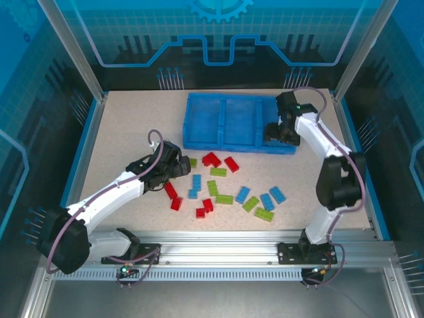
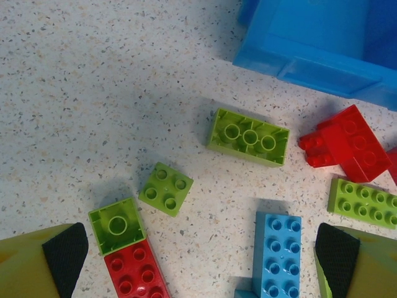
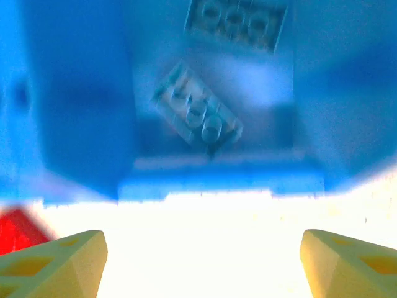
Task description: Sort the legos into containers by color
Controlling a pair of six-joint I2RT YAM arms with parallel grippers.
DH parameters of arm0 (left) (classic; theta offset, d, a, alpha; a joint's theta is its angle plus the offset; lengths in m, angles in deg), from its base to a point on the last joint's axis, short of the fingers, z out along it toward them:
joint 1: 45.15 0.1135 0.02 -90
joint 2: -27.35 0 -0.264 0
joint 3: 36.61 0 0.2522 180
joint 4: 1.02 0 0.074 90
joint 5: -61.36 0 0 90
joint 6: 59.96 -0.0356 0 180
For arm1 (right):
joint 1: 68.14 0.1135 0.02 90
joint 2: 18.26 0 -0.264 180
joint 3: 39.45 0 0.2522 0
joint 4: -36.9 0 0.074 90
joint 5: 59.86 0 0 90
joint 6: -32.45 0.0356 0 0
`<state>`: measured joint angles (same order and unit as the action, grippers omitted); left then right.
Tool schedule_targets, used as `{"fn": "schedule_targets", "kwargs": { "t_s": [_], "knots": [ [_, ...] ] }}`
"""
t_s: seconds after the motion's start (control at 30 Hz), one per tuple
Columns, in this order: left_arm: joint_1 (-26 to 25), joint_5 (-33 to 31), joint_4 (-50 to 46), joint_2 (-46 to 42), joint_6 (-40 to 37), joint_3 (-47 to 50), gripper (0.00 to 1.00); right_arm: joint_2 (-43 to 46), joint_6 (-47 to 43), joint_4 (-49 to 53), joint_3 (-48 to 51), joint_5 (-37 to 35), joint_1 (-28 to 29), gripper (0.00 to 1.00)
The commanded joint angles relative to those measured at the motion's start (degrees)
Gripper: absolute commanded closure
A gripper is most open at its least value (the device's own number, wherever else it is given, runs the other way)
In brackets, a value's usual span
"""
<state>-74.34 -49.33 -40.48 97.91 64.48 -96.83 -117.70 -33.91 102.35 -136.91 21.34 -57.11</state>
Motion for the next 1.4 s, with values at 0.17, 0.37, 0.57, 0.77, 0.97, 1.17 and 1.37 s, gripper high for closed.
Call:
{"fn": "schedule_targets", "kwargs": {
  "t_s": [0.17,0.37,0.57,0.77,0.97,1.17,1.37],
  "knots": [
    [0.2,2.7,2.1,1.6,-0.2,-0.5,0.01,7.2,7.4,5.8,20.1,3.4,7.6,0.20],
    [0.1,2.9,2.2,0.3,-0.4,0.7,0.01,11.9,13.1,6.4,27.0,0.8,10.3,0.20],
    [0.2,3.2,3.0,-0.5,-0.4,2.0,0.01,14.8,16.4,4.8,32.1,0.3,10.3,0.21],
    [0.1,3.3,3.0,-0.3,-1.2,1.8,0.01,13.4,16.9,3.1,35.5,0.5,10.3,0.23],
    [0.1,3.4,3.1,0.0,-1.2,1.6,0.01,12.3,17.4,0.8,35.3,0.5,9.4,0.26],
    [0.1,3.2,2.8,-0.1,-1.2,1.6,0.01,10.1,17.1,-2.9,34.5,2.8,7.4,0.27],
    [0.1,2.8,2.2,-0.7,-1.0,1.8,0.01,7.4,15.9,-3.0,33.6,1.3,5.6,0.28]
  ]
}}
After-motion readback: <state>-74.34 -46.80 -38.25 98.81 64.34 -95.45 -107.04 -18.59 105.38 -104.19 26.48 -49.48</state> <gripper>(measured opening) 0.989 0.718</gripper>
